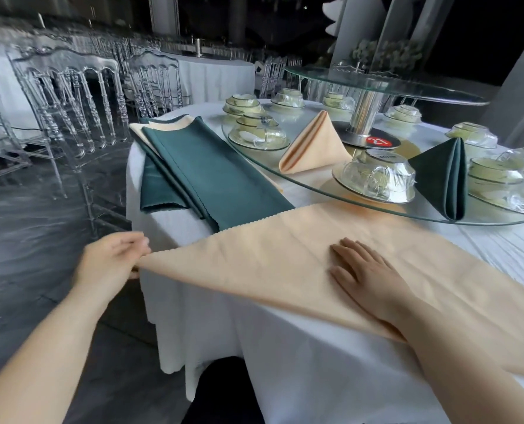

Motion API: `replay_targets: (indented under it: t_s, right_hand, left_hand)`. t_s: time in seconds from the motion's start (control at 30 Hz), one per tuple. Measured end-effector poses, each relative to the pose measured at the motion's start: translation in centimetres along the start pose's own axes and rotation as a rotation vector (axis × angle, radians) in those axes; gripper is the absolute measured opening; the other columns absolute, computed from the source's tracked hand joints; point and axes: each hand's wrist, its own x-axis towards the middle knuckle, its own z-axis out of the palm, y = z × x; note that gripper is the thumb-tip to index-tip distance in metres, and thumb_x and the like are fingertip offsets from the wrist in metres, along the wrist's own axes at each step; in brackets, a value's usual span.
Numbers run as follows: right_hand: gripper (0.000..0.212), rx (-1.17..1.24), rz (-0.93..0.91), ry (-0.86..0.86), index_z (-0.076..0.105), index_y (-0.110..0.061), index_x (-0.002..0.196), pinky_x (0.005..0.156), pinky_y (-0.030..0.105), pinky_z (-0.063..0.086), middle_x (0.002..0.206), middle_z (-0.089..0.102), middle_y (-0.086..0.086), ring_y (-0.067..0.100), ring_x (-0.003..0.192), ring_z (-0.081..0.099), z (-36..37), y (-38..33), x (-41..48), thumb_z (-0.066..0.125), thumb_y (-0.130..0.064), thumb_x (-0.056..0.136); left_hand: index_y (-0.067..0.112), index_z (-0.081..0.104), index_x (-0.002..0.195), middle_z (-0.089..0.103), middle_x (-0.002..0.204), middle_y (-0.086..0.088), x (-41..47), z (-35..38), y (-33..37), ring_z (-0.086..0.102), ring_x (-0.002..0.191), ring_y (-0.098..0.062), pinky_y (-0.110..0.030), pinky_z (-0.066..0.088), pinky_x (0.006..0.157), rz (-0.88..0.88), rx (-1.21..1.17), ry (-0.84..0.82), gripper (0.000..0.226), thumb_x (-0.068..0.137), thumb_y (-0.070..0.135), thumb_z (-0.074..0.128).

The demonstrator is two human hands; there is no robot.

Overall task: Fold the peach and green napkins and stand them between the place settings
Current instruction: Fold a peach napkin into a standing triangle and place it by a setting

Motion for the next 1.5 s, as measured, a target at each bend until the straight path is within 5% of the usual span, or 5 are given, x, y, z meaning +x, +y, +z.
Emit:
replay_targets:
  t_s: [0.23, 0.7, 0.97, 1.27, 1.5]
  right_hand:
    - [0.048, 0.010, 0.002, -0.004, 0.019, -0.029, 0.143, 0.112, 0.022, 0.002, 0.154, 0.009, -0.008, 0.010, 0.142, 0.006, 0.1, 0.1, 0.0, 0.030, -0.040, 0.097]
    - [0.049, -0.005, -0.001, -0.008, 0.019, -0.027, 0.144, 0.112, 0.021, 0.000, 0.154, 0.009, -0.008, 0.010, 0.142, 0.005, 0.2, 0.0, 0.0, 0.028, -0.039, 0.097]
    - [0.049, -0.007, 0.009, -0.005, 0.019, -0.027, 0.144, 0.111, 0.020, 0.001, 0.154, 0.010, -0.008, 0.010, 0.142, 0.005, 0.2, 0.0, -0.1, 0.028, -0.039, 0.097]
    - [0.048, 0.022, 0.001, 0.004, 0.020, -0.027, 0.143, 0.112, 0.023, 0.001, 0.154, 0.011, -0.007, 0.011, 0.142, 0.006, 0.3, 0.2, -0.2, 0.028, -0.037, 0.098]
    - [0.042, 0.041, -0.002, 0.207, 0.033, -0.023, 0.139, 0.112, 0.024, -0.002, 0.153, 0.019, -0.005, 0.010, 0.141, 0.010, -0.1, 0.2, -0.8, 0.028, -0.027, 0.097]
  left_hand:
    - [0.012, 0.045, 0.122, 0.059, 0.123, -0.003, -5.9, 7.0, 0.2, 0.044, 0.117, -0.017, -0.027, 0.018, 0.108, 1.286, 0.751, -0.305, 0.061, 0.063, 0.006, 0.030]
    - [-0.002, 0.069, 0.097, 0.071, 0.094, -0.015, -0.4, 1.3, -0.5, 0.071, 0.078, -0.026, -0.042, 0.054, 0.055, 1.122, 1.183, -0.173, 0.049, 0.069, 0.004, 0.029]
    - [-0.009, 0.064, 0.105, 0.067, 0.102, -0.023, 0.3, -2.1, -1.5, 0.066, 0.091, -0.039, -0.018, 0.005, 0.110, 0.740, 1.171, 0.048, 0.047, 0.068, -0.006, 0.035]
    - [0.006, 0.067, 0.106, 0.068, 0.110, -0.006, -9.9, 13.7, 5.0, 0.062, 0.105, -0.018, -0.029, 0.032, 0.096, 1.041, 0.662, -0.371, 0.049, 0.077, 0.022, 0.031]
    - [0.016, -0.003, 0.147, -0.008, 0.156, 0.003, -10.4, 16.1, 5.4, -0.008, 0.142, -0.007, -0.023, -0.009, 0.111, 0.779, 0.989, -0.557, 0.052, 0.100, 0.027, 0.016]
